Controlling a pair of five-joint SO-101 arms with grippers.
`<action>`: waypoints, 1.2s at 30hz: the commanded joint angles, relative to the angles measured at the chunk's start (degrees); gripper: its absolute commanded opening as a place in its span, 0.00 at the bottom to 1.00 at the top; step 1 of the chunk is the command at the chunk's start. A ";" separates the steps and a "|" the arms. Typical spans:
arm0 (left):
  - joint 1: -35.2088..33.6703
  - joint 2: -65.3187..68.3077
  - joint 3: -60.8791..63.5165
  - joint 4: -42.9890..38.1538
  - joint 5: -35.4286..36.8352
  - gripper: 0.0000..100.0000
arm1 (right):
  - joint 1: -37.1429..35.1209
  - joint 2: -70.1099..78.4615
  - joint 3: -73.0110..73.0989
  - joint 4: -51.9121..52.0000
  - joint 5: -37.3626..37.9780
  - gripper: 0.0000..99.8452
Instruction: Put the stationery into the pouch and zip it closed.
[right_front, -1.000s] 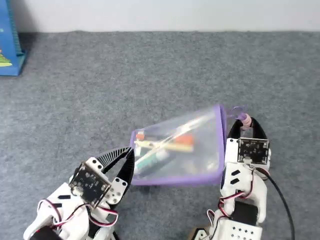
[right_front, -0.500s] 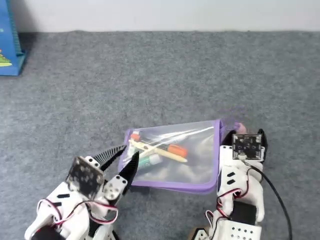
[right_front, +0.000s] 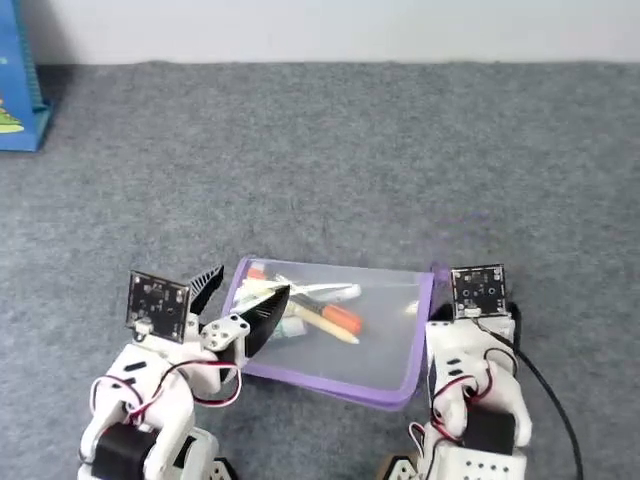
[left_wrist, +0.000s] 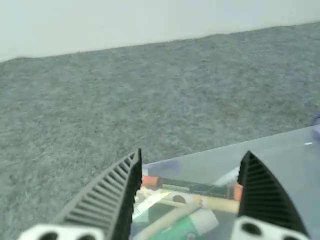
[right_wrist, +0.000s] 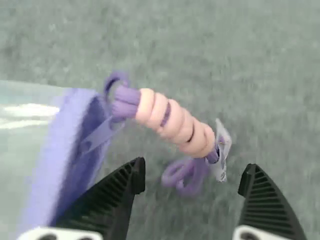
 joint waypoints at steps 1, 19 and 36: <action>-0.53 -0.26 0.04 -1.32 0.62 0.30 | -0.57 -0.48 -8.26 7.08 -4.22 0.30; -8.97 -0.35 14.46 -0.88 0.26 0.30 | 3.47 -0.48 0.62 8.04 -2.29 0.30; -8.97 -0.35 17.27 -0.70 0.26 0.01 | 3.47 -0.48 0.62 7.34 -7.03 0.00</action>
